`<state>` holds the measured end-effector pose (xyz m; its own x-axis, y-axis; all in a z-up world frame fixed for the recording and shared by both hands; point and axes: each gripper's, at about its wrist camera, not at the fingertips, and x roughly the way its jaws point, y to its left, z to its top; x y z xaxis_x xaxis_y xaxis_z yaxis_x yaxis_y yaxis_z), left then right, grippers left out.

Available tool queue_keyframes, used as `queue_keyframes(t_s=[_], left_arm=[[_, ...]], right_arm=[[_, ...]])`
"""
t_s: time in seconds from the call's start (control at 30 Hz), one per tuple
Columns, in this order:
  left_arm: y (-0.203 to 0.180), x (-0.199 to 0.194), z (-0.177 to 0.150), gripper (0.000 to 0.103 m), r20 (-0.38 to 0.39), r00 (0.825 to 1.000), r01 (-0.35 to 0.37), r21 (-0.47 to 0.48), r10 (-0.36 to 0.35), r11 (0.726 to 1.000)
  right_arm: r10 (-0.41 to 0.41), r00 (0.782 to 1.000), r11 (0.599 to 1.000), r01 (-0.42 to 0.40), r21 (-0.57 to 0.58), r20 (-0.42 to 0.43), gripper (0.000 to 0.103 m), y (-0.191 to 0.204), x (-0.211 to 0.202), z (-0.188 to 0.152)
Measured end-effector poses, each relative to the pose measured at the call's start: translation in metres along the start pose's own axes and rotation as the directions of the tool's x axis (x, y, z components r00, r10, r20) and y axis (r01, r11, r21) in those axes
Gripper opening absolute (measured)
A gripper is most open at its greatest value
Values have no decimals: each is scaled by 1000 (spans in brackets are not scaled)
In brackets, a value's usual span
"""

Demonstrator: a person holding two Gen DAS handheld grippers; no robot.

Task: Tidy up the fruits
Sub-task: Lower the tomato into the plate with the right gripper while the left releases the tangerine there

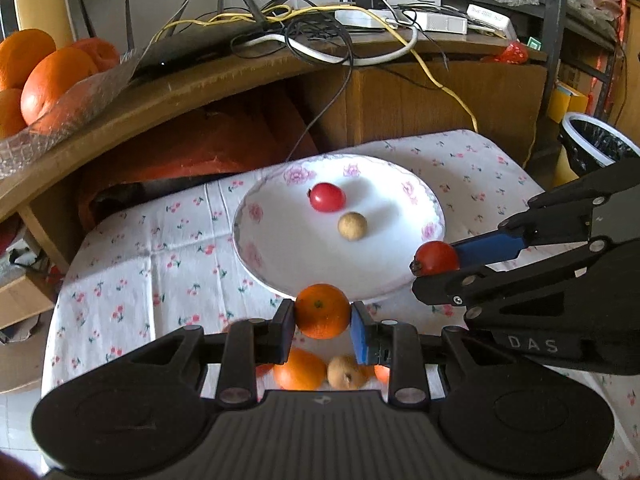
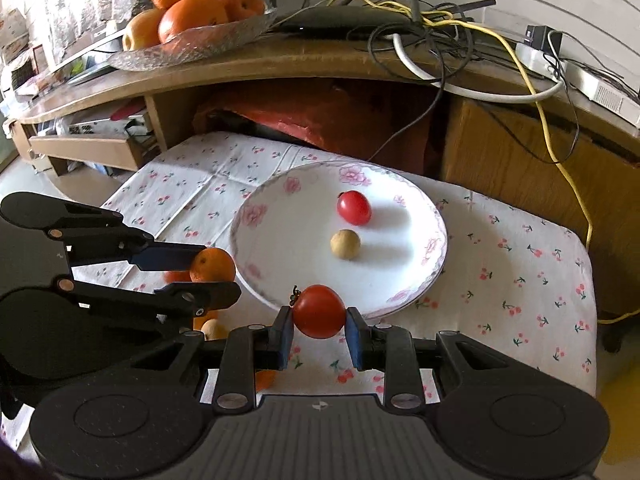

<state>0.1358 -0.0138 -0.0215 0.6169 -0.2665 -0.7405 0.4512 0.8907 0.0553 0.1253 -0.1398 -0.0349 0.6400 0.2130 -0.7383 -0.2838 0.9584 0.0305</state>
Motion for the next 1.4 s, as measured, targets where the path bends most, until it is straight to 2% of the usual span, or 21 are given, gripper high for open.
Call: queue_keyframes(t_s=[0.63, 1.4], left_arm=[[8, 33, 15, 38, -15, 1000, -26, -30, 26, 999], [11, 35, 21, 40, 0, 999, -41, -52, 41, 998]], right_arm=[[-23, 1000, 1000, 23, 18, -8, 24, -17, 34, 10], [-35, 999, 999, 35, 27, 20, 29, -20, 34, 12]])
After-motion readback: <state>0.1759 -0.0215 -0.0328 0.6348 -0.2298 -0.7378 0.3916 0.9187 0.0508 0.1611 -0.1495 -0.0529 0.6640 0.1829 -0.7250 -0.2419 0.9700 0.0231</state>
